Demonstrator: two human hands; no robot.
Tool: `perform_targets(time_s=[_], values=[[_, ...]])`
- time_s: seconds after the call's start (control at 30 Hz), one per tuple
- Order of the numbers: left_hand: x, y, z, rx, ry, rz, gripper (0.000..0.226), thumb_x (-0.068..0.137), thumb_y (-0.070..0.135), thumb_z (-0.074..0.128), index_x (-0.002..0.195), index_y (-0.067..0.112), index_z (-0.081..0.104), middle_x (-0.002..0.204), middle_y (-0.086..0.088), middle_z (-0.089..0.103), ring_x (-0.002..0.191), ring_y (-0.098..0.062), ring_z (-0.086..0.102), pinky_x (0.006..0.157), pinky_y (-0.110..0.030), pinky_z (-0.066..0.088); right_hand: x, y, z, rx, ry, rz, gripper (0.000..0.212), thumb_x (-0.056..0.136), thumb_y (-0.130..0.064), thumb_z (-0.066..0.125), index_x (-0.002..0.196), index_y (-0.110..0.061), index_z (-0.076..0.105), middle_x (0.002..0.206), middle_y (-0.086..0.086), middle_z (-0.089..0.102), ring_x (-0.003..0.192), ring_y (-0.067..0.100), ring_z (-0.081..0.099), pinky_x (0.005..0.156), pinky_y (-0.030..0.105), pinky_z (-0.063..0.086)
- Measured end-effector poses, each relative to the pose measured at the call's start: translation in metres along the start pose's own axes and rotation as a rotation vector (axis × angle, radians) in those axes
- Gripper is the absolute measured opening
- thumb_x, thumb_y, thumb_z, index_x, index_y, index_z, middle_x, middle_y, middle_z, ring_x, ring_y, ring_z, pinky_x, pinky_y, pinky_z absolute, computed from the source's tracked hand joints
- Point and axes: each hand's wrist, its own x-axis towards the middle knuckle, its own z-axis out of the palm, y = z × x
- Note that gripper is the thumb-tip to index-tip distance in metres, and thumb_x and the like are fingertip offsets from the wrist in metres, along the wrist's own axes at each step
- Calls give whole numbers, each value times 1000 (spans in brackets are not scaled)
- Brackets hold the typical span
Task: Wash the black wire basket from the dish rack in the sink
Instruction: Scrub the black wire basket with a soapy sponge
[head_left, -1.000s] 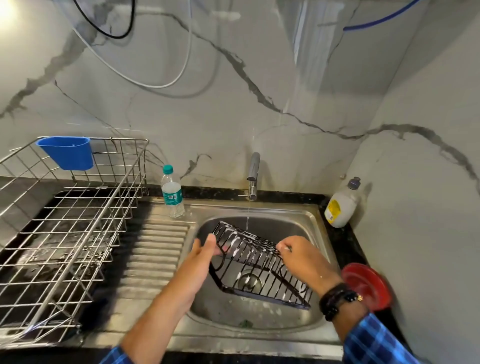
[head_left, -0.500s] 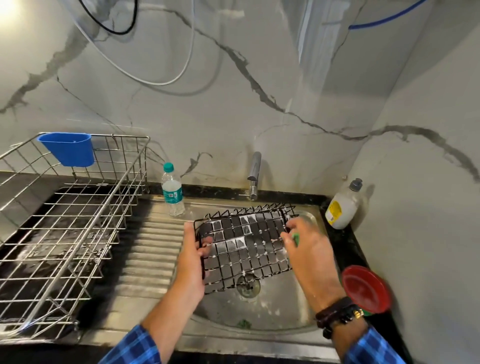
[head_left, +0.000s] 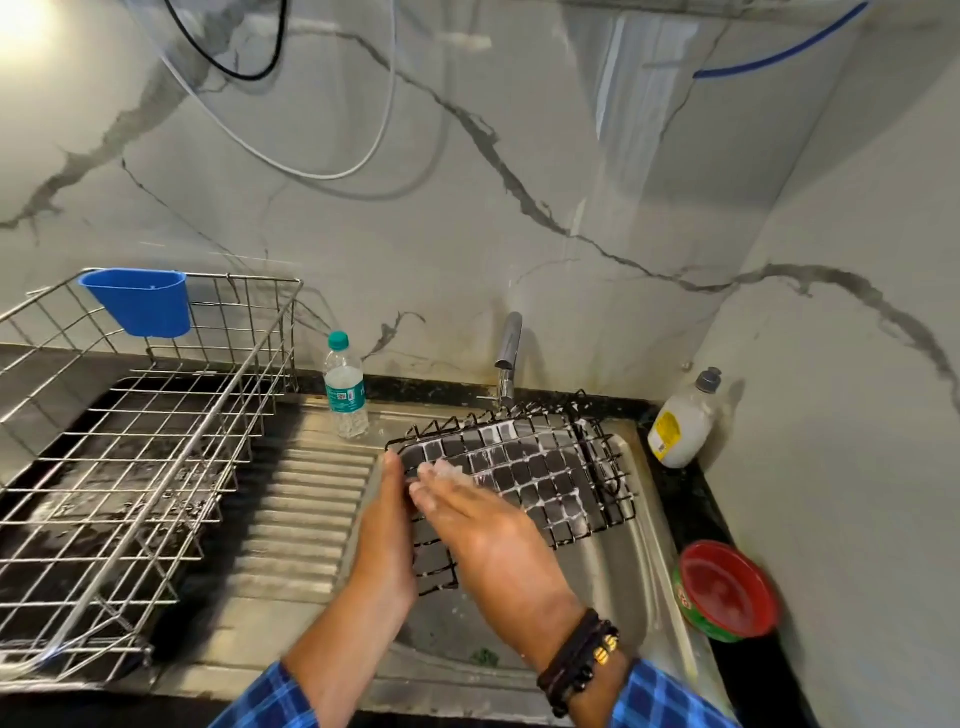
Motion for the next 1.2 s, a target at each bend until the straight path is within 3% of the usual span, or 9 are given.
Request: perform_targets(time_s=[0.1,0.23,0.43,0.6,0.7,0.8,0.9,1.0,1.2], values=[[-2,6,-8,-27,30,8,70,77,85,51,118,31,71,124,-2,72,98,-18,65,92,-39,49,-9,36,-17,-158,-46,6,92,52,17,72,137,-15,57,142,3,57,131,16,53,107,30,39],[6,12,-21,-58,69,34,66,82,76,53,123,25,68,103,3,71,68,-8,47,55,-29,31,-15,121,-40,-202,60,394,73,71,25,64,134,-10,59,142,7,57,130,20,55,111,36,40],[-3,9,-2,-46,59,133,43,97,63,45,114,31,67,110,2,70,70,-7,49,57,-29,35,0,64,-26,-55,92,432,62,81,13,65,136,-15,57,142,0,56,127,9,56,107,25,45],[-17,12,5,83,49,298,52,99,63,38,106,23,71,101,0,74,93,-19,65,86,-39,46,14,19,-24,41,40,185,61,68,8,81,124,-15,67,128,1,67,115,10,65,95,25,54],[-30,18,0,209,61,512,59,92,62,37,92,9,61,75,2,56,64,-1,52,66,-23,44,23,40,-51,60,242,335,41,86,-1,66,124,-15,66,127,2,68,112,7,65,96,16,48],[-35,14,-4,312,-19,669,52,91,74,39,83,26,57,69,4,44,53,-4,43,48,-13,37,39,62,-68,111,279,533,33,96,-6,57,127,-15,65,125,2,68,109,4,63,98,9,41],[-27,6,-5,344,-29,707,53,84,83,40,76,34,59,82,-4,54,68,-14,53,60,-17,48,45,48,-53,162,68,533,32,99,-13,55,128,-23,63,123,-3,67,101,3,65,96,21,53],[-26,7,-7,359,1,722,55,88,80,39,72,30,56,96,-17,58,87,-25,58,83,-27,51,49,31,-44,231,96,378,26,93,-7,63,114,-18,73,115,-5,72,102,0,64,101,13,45],[-22,22,-17,372,-35,851,37,97,48,42,69,31,58,82,11,50,71,-7,46,66,-15,39,34,57,-53,194,52,255,22,89,-12,71,110,-20,76,110,-8,74,98,-3,61,96,12,47]])
